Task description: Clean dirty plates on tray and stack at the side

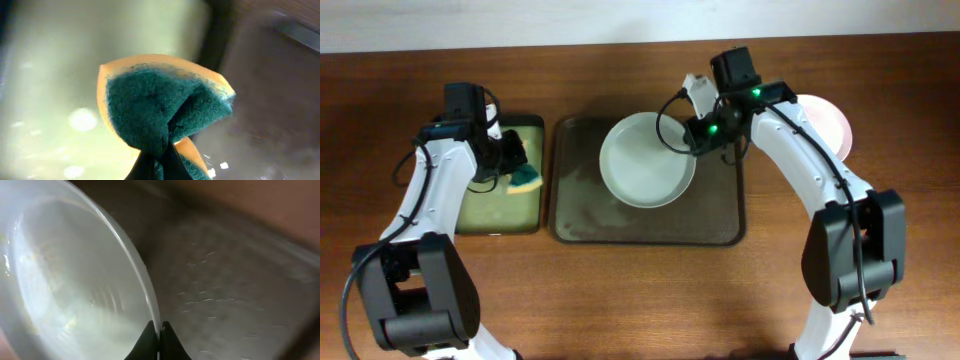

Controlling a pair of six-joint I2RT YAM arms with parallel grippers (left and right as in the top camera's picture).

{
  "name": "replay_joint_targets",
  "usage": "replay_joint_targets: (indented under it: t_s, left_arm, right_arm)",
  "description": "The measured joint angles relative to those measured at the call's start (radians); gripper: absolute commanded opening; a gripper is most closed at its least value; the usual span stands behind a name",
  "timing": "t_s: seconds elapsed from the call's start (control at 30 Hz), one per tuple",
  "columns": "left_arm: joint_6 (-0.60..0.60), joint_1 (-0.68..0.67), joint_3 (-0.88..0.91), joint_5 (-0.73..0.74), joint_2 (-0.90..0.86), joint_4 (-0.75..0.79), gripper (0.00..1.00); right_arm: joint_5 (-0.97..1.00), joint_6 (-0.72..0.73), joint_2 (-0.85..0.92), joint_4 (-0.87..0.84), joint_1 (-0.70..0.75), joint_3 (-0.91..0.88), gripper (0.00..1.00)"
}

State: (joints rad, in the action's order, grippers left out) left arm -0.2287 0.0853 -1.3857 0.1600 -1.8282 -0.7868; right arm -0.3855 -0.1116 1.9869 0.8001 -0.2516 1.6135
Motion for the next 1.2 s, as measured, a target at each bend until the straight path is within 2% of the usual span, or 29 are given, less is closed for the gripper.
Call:
replay_joint_targets:
  t_s: [0.1, 0.23, 0.4, 0.5, 0.7, 0.83, 0.97, 1.2]
  left_arm:
    - [0.056, -0.035, 0.000, 0.183, 0.000, 0.014, 0.00]
    - [0.080, -0.126, 0.000, 0.262, 0.000, 0.013, 0.00]
    - [0.079, -0.169, 0.000, 0.256, 0.000, 0.029, 0.00]
    - [0.039, -0.224, 0.000, 0.195, -0.012, 0.039, 0.00]
    - [0.000, -0.329, 0.000, 0.152, -0.168, 0.097, 0.00]
    - [0.000, -0.348, -0.003, 0.118, -0.216, 0.107, 0.00]
    - [-0.003, -0.377, -0.024, -0.017, -0.225, 0.099, 0.00]
    - [-0.024, -0.391, -0.029, -0.393, -0.163, 0.093, 0.00]
  right_arm:
    - [-0.087, 0.086, 0.055, -0.152, -0.004, -0.146, 0.04]
    - [-0.007, 0.213, 0.094, -0.212, -0.047, -0.217, 0.04]
    - [0.076, 0.274, 0.094, -0.246, -0.097, -0.217, 0.04]
    - [0.152, 0.327, 0.094, -0.268, -0.141, -0.217, 0.04]
    - [0.173, 0.356, 0.093, -0.271, -0.153, -0.217, 0.04]
    - [0.175, 0.363, 0.093, -0.271, -0.153, -0.217, 0.04]
    - [0.174, 0.365, 0.093, -0.275, -0.155, -0.217, 0.04]
    - [0.150, 0.375, 0.093, -0.285, -0.175, -0.215, 0.04]
